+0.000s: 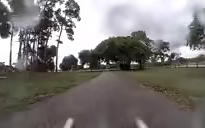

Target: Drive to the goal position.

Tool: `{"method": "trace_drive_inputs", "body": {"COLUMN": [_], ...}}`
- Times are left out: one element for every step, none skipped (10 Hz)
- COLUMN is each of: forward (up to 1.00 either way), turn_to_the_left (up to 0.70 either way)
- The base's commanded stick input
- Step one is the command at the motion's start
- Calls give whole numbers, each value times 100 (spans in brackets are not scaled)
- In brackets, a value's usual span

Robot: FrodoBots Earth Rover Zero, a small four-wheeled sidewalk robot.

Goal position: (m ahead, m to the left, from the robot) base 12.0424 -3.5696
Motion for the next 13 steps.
{"method": "trace_drive_inputs", "body": {"forward": [100, 100, 100, 100, 100, 100, 100, 100, 100, 100, 100, 100, 100], "turn_to_the_left": [0, 0, 0, 0, 0, 0, 0, 0, -5, -23, -39, -8, 0]}}
